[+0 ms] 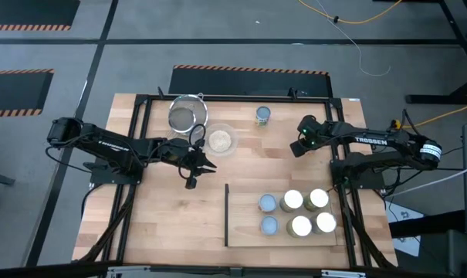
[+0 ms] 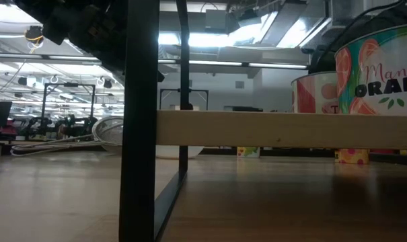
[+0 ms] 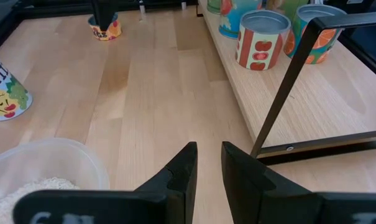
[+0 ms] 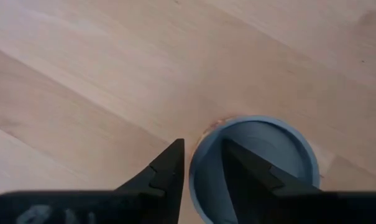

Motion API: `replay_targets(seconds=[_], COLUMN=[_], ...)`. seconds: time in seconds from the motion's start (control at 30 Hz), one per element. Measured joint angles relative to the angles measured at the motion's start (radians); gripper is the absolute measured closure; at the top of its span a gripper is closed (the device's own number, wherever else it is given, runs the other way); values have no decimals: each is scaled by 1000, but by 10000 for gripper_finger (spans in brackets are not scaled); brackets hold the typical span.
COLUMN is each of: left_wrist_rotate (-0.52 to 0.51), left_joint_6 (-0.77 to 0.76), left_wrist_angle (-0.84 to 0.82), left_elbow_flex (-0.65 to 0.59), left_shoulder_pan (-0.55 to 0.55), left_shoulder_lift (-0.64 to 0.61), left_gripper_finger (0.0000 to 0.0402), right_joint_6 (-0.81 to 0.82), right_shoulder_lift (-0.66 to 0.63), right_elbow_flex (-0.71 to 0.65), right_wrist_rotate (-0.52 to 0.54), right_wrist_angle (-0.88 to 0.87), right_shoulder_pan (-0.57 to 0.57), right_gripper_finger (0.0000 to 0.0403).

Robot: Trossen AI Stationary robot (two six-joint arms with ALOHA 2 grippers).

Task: Pick and place cans onto a shelf
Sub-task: Put the yellow can on the shelf

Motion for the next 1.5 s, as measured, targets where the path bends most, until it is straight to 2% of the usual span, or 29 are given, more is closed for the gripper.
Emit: replay_targets(seconds=[0.3,0.57,0.73,0.87,1.03,1.13,1.33,1.5], left_wrist_rotate=[0,0,0,0,0,0,0,0], left_joint_6=[0,-23,-24,-24,-24,-24,-24,-24], left_wrist_angle=[0,44,121,185,236,241,241,242], left_elbow_flex=[0,0,0,0,0,0,0,0], left_shoulder_pan=[0,0,0,0,0,0,0,0], left_shoulder_lift=[0,0,0,0,0,0,0,0], left_gripper_finger=[335,335,335,335,335,335,335,335], right_joint_6=[-5,-88,-186,-190,-195,-195,-343,-417], right_shoulder_lift=[-2,-1,2,2,2,2,8,66], right_elbow_flex=[-21,-24,-27,-27,-26,-11,69,153], right_wrist_rotate=[5,-8,-174,-311,-434,-464,-468,-444], right_wrist_angle=[14,72,195,325,492,549,551,550], right_shoulder_pan=[0,0,5,28,72,108,220,327], right_gripper_finger=[300,382,386,387,390,390,390,390])
